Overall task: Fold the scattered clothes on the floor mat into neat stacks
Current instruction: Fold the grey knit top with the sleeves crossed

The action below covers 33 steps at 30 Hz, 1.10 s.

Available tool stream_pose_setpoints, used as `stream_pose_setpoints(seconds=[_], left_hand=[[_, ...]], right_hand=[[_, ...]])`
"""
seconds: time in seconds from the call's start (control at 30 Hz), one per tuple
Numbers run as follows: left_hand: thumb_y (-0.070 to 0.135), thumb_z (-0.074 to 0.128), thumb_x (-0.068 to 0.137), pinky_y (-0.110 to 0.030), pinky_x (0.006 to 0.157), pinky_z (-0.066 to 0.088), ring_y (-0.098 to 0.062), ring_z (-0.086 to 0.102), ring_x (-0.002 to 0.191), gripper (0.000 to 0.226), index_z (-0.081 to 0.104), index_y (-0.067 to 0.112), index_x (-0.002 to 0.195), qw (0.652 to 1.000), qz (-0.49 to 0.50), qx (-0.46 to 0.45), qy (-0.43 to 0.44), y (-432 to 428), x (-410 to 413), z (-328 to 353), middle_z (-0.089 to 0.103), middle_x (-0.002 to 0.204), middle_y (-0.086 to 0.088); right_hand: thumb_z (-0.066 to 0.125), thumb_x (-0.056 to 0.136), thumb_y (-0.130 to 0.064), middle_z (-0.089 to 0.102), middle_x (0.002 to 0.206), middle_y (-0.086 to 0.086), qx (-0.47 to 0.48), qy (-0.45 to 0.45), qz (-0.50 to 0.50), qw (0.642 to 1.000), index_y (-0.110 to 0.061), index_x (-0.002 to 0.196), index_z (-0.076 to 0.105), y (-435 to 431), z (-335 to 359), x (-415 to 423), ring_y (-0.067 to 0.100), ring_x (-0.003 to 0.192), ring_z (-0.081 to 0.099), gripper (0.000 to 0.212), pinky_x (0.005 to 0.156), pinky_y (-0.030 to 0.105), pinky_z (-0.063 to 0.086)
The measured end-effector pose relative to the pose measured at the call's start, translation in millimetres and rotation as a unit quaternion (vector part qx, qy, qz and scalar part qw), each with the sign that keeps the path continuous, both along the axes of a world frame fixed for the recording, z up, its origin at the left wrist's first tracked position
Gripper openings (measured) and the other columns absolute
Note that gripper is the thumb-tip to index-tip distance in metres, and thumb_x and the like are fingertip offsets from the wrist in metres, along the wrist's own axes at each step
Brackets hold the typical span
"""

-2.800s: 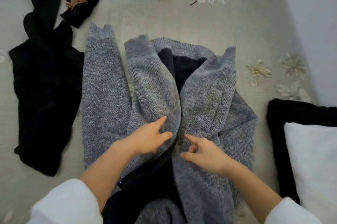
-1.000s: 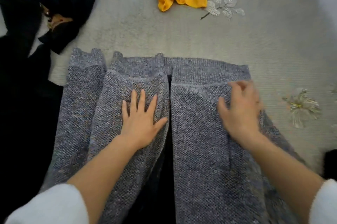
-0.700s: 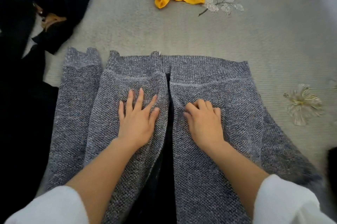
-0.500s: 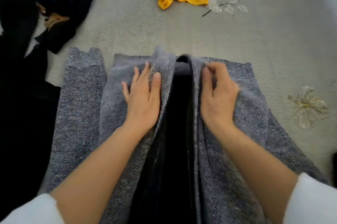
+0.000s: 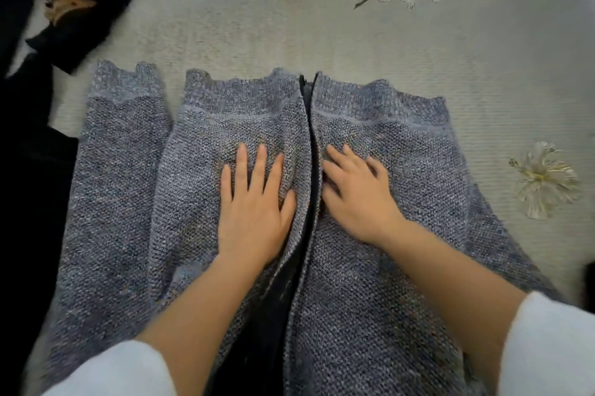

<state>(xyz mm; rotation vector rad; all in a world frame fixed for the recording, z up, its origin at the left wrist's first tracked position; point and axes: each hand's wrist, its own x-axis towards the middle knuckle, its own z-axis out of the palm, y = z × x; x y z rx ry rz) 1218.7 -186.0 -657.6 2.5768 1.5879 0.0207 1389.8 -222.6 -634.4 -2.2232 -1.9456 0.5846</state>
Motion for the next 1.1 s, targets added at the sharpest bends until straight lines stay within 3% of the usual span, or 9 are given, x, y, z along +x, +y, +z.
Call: stream_pose_setpoints(seconds=[0.1,0.2,0.4,0.57,0.63,0.77,0.87,0.93,1.1], left_hand=[[0.049,0.023,0.094,-0.046,0.118,0.003,-0.026,0.004,0.148,0.063,0.027,0.018,0.149,1.000,-0.001,-0.005,-0.004,-3.2,-2.1,-1.9,0.022,0.158,-0.006],[0.049,0.021,0.093,-0.046,0.119,0.003,-0.025,0.000,0.148,0.064,0.026,0.019,0.149,1.000,0.004,-0.014,-0.007,-2.4,-0.2,-1.4,0.018,0.158,-0.005],[0.049,0.026,0.093,-0.045,0.119,0.003,-0.022,0.003,0.148,0.065,0.020,0.021,0.151,0.998,0.012,-0.018,-0.053,-3.3,-1.1,-0.6,0.020,0.158,-0.002],[0.051,0.025,0.092,-0.048,0.119,0.004,-0.026,0.002,0.148,0.063,0.014,0.031,0.151,0.999,-0.005,-0.020,-0.033,-3.0,0.4,-0.3,0.019,0.158,-0.003],[0.052,0.024,0.092,-0.048,0.119,0.005,-0.026,0.002,0.148,0.064,0.015,0.031,0.151,0.999,-0.004,-0.019,-0.034,-2.8,0.4,-0.8,0.018,0.158,-0.002],[0.052,0.024,0.091,-0.044,0.120,0.004,-0.019,-0.001,0.148,0.069,0.016,0.020,0.152,0.995,0.015,-0.019,-0.096,-3.8,-0.2,0.5,0.014,0.160,-0.001],[0.049,0.029,0.092,-0.041,0.120,0.001,-0.017,-0.001,0.148,0.071,0.016,0.012,0.151,0.984,0.029,-0.018,-0.174,-4.1,-3.0,2.0,0.010,0.160,-0.006],[0.049,0.031,0.092,-0.040,0.120,-0.001,-0.019,-0.001,0.148,0.071,0.015,0.011,0.151,0.981,0.026,-0.016,-0.190,-2.8,-3.7,1.8,0.009,0.160,-0.008],[0.055,0.025,0.091,-0.034,0.118,-0.010,-0.016,-0.003,0.148,0.069,0.021,0.021,0.152,0.992,0.021,-0.022,-0.122,0.4,-2.1,-3.3,0.010,0.160,-0.004]], right_hand=[[0.044,0.095,-0.032,0.037,0.149,-0.001,0.113,-0.038,-0.184,0.976,-0.024,0.139,0.040,14.2,13.6,45.2,0.019,0.136,0.031,0.045,0.107,0.046,0.017],[0.054,0.089,-0.046,0.030,0.149,0.019,-0.017,-0.008,-0.489,0.872,-0.005,0.141,0.030,20.2,23.4,92.9,0.034,0.137,0.026,0.071,0.109,0.051,0.023],[0.049,0.087,-0.005,0.049,0.107,0.020,0.087,-0.112,-0.227,0.963,-0.007,0.109,0.046,31.0,39.6,116.8,0.039,0.087,0.053,0.022,0.065,0.037,0.033],[0.061,0.088,-0.028,0.039,0.134,0.019,0.049,-0.170,-0.265,0.948,-0.005,0.126,0.042,58.8,42.2,110.5,0.037,0.124,0.037,0.048,0.099,0.052,0.031],[0.056,0.090,-0.030,0.047,0.128,0.013,0.118,-0.089,-0.188,0.971,-0.009,0.122,0.050,83.1,42.4,70.0,0.031,0.120,0.042,0.039,0.100,0.047,0.034],[0.054,0.088,-0.050,0.049,0.125,0.009,-0.024,0.067,-0.178,0.981,-0.016,0.108,0.062,122.6,29.5,-12.7,0.030,0.128,0.034,0.041,0.104,0.050,0.027],[0.054,0.090,-0.033,0.060,0.099,-0.002,0.129,0.176,-0.226,0.949,-0.025,0.098,0.062,136.0,26.8,-36.7,0.025,0.113,0.048,0.014,0.093,0.045,0.026],[0.049,0.093,-0.029,0.063,0.103,-0.005,0.199,0.168,-0.247,0.933,-0.030,0.110,0.058,137.4,26.0,-27.3,0.021,0.108,0.051,0.019,0.086,0.041,0.023],[0.050,0.094,-0.045,0.038,0.147,0.004,0.003,0.050,-0.239,0.970,-0.019,0.146,0.029,96.7,12.5,6.0,0.023,0.138,0.027,0.062,0.110,0.049,0.019]])
